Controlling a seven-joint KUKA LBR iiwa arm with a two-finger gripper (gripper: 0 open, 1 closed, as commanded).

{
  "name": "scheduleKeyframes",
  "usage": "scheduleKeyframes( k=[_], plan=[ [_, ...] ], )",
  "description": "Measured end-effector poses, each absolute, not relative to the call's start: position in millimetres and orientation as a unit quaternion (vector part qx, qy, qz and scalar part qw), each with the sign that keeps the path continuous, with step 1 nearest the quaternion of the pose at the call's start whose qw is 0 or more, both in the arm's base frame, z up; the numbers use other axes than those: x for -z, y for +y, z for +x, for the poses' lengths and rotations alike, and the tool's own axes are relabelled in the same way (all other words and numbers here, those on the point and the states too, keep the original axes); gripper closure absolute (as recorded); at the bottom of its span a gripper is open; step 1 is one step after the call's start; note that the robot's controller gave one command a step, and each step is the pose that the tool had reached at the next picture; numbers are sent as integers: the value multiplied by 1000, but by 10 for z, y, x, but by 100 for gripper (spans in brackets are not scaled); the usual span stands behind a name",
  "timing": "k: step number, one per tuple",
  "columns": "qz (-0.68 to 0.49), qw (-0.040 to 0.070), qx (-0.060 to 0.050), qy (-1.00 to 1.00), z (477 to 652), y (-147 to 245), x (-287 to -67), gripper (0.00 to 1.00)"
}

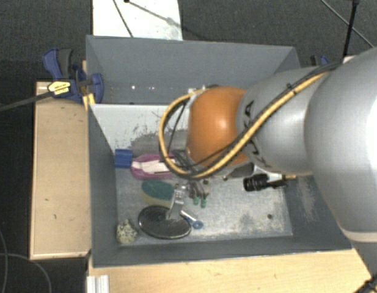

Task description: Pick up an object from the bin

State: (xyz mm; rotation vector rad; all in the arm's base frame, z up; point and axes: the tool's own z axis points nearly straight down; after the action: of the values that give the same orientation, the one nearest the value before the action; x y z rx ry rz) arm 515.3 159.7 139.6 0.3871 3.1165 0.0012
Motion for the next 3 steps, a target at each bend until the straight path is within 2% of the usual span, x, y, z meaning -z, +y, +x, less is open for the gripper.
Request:
scheduleKeyframes(
  k=[1, 2, 3],
  plan=[
    [207, -1, 0, 978, 5096, 1575, -961, 0],
    [159, 11, -4, 987, 4862, 1578, -759, 0],
    [162, 13, -4, 987, 4876, 1572, -761, 100]
  ],
)
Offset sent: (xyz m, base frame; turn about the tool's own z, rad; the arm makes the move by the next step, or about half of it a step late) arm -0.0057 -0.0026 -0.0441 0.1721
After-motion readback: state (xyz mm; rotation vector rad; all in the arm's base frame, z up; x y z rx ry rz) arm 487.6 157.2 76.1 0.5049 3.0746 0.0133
